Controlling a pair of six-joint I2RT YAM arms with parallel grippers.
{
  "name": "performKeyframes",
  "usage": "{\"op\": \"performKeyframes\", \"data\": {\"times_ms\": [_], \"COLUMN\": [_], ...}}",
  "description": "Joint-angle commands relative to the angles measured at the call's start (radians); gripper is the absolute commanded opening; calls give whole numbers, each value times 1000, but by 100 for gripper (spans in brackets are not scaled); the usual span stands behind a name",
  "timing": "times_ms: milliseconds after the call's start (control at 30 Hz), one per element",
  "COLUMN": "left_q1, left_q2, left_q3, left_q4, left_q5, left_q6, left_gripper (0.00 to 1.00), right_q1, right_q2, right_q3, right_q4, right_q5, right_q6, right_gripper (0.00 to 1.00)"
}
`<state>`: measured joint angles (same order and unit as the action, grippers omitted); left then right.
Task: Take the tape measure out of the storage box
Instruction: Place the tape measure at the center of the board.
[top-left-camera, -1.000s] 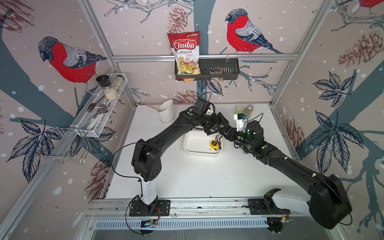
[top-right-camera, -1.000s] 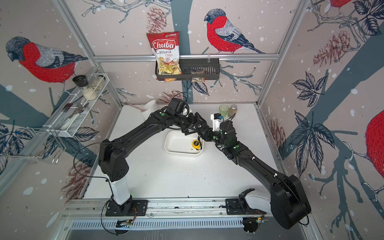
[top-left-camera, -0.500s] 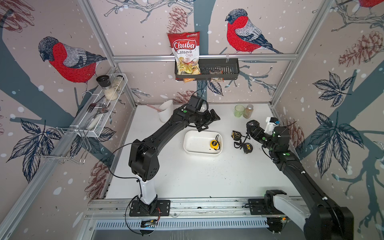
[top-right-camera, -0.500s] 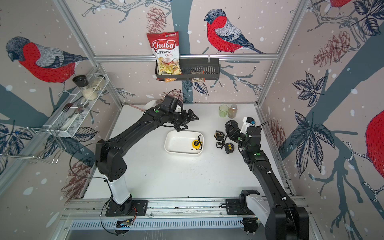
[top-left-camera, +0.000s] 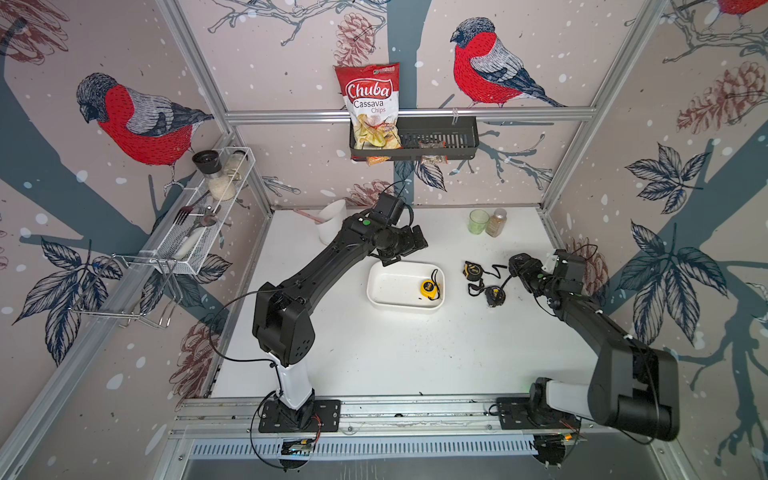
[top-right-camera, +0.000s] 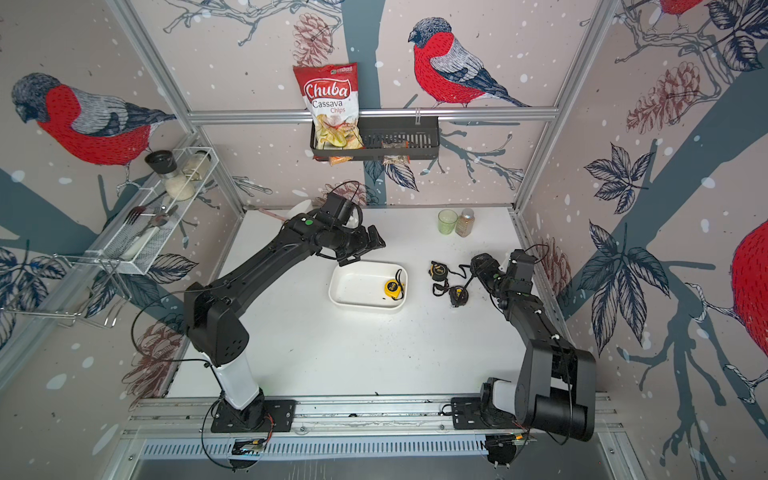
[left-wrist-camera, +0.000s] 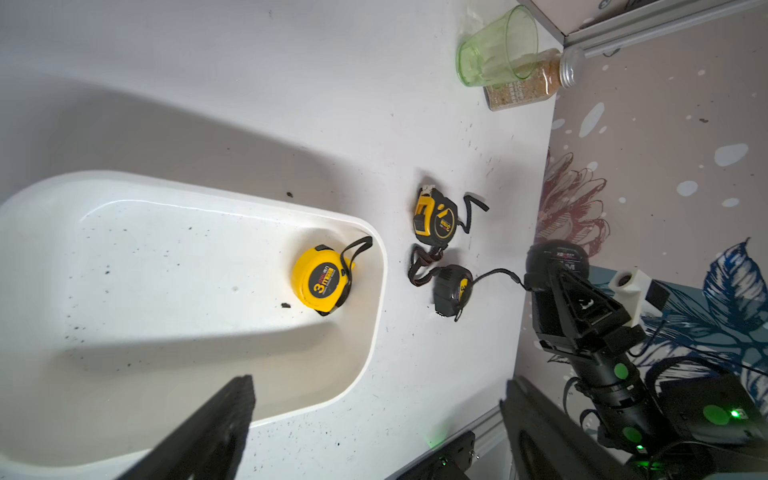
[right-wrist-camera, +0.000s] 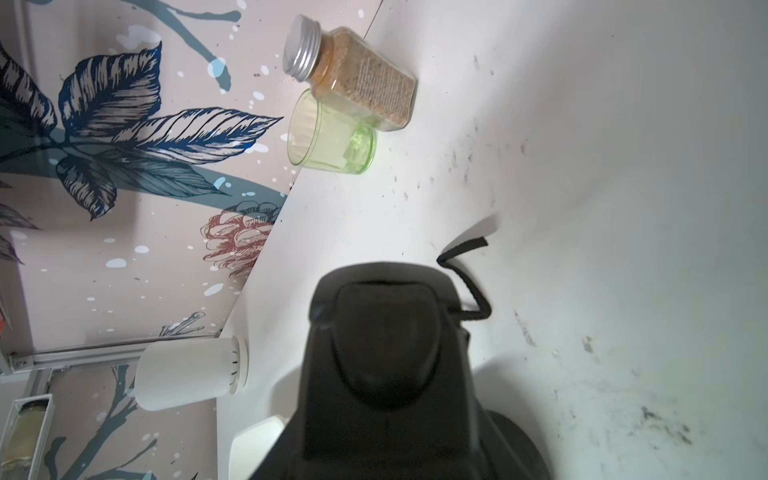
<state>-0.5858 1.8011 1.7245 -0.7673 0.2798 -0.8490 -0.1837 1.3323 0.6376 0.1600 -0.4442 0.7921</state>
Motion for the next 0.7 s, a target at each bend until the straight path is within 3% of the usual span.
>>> {"op": "performKeyframes", "data": {"times_ms": [0,300,667], "left_q1": [1,1,4], "left_q2": [-23,-41,-39], "left_q3": [-21,-38,-13], "left_q4": [-16,-19,-75], "left_q5": [-37,-45,-105], "left_q6": [25,34,59], "left_gripper": [97,97,97], "right_q1": [-11,-13,4], "right_q2": [60,283,420], "right_q3": [30,70,162], "right_q4": [131,259,216], "right_q5": [-3,-71,-97], "right_q6": [50,125,176], "right_gripper": [0,0,0]}}
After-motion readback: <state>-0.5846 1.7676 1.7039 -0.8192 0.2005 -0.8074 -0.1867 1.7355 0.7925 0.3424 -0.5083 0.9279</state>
